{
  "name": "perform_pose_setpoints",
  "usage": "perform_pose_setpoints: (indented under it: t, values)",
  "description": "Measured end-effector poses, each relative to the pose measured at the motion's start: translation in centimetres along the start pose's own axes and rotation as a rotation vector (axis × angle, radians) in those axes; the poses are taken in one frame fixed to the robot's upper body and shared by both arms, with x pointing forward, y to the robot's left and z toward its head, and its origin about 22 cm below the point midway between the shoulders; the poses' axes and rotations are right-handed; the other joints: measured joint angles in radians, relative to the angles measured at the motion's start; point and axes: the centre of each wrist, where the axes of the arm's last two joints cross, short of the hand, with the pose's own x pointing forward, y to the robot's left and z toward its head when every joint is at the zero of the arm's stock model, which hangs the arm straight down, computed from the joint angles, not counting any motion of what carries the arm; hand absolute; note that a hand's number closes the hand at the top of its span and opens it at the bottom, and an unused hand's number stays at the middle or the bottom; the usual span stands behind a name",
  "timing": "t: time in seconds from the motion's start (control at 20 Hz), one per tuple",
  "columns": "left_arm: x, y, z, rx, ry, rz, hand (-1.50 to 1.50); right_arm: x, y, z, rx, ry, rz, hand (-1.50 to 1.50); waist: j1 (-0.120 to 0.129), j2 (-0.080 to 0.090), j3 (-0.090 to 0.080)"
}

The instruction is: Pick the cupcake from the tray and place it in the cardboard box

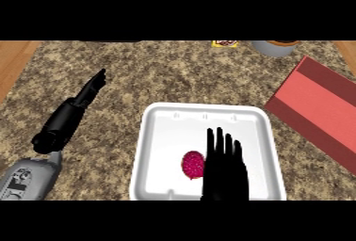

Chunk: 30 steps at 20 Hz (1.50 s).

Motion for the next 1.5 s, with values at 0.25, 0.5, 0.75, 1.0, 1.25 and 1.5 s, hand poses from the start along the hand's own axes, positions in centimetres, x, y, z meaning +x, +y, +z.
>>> perform_pose_setpoints:
  t: [0.25, 0.5, 0.75, 1.0, 1.25, 1.5]
  values:
    - [-0.1, 0.3, 0.1, 0.001, 0.009, -0.002, 0.00, 0.6, 0.7, -1.5, 0.026, 0.023, 0.040, -1.50, -0.001, -0.003, 0.001]
    - [0.1, 0.2, -0.2, 0.005, 0.006, 0.004, 0.00, 1.0, 1.0, -2.6, 0.046, 0.038, 0.055, -1.50, -0.007, -0.004, 0.002]
    - [0.1, 0.4, -0.1, 0.010, 0.012, -0.001, 0.00, 1.5, 1.5, -3.3, 0.078, 0.033, 0.052, -1.50, -0.007, -0.005, 0.002]
    - [-0.1, 0.4, 0.3, 0.008, 0.012, 0.000, 0.00, 1.9, 2.2, -4.0, 0.093, 0.043, 0.058, -1.50, -0.007, -0.006, 0.002]
    - [0.1, 0.0, 0.1, 0.009, 0.012, 0.001, 0.00, 1.8, 3.2, -4.8, 0.098, 0.078, 0.075, -1.50, -0.011, -0.006, 0.002]
    - [0.2, 0.5, 0.1, 0.014, 0.013, 0.000, 0.00, 1.6, 4.0, -5.1, 0.113, 0.097, 0.068, -1.50, -0.014, -0.006, 0.003]
